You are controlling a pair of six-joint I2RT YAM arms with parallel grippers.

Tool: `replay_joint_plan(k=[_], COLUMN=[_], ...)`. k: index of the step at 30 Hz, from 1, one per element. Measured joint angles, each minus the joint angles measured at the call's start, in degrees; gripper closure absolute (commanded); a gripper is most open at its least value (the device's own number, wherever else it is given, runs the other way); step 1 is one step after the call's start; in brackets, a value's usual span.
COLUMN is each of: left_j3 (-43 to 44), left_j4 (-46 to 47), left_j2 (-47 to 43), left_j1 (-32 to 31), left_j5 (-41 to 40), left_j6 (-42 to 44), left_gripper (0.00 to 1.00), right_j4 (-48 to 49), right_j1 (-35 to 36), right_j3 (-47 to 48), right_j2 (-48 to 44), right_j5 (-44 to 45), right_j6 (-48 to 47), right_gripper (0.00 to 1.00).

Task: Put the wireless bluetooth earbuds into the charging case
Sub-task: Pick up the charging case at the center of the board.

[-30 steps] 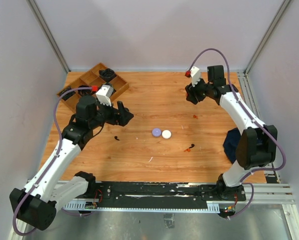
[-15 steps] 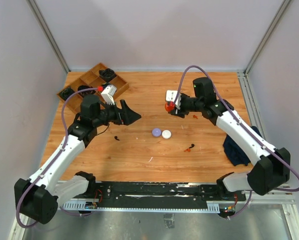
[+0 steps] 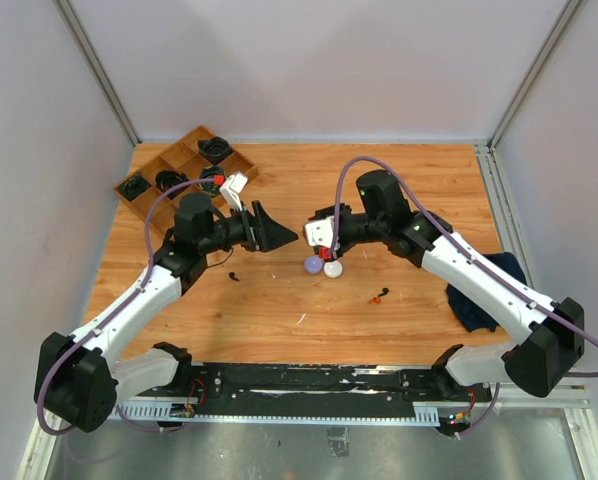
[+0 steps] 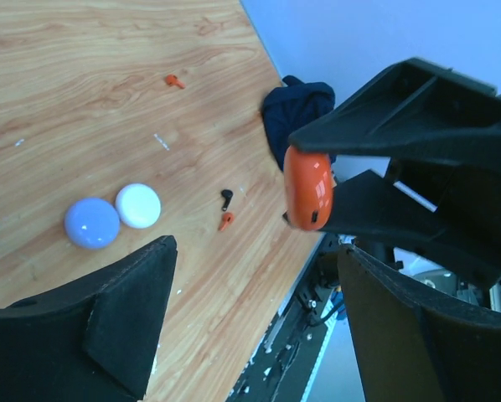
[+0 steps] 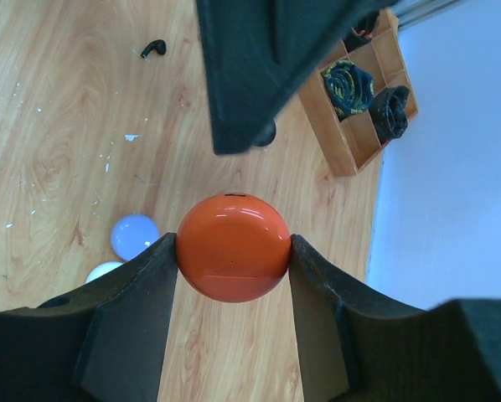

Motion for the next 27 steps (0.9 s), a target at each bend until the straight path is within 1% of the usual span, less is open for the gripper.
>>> replay_joint_plan(k=[4,9,16,23,25,27], left_j3=[0.0,0.0,0.0,0.0,0.0,-0.02], left_j4=[3.13,4.79,5.9,6.75,6.82,7.06], left_j2=[0.74,2.25,3.98,5.16,5.51,5.77], left_j1=[-0.33,-1.84,-3.19,-4.04,-4.35,-4.57], left_j5=[0.52,0.96,0.98,1.03,1.01,1.01], left_j6=[-1.62,-2.67,-3.61,-3.8,-3.85,-3.87], left_gripper=[0.21,0.27,0.41,0.54,0.59,0.68], right_j4=[-1.44,-2.93,-3.56,-3.58,-3.58,-3.58], right_j1=[2.95,5.25,6.71,6.73,6.73,6.73], right_j3=[1.46,2.23,2.86,3.19,3.19,3.19], right_j2=[1.55,2.69,3.19,3.54,3.78,3.93], right_j5=[2.64,5.09,6.86,7.52,7.54,7.63], right_j6=[-1.99,-3.72,-5.05,-5.4,-5.42,-5.42], right_gripper=[0.62,0.62,0.62,0.62,0.62,0.62])
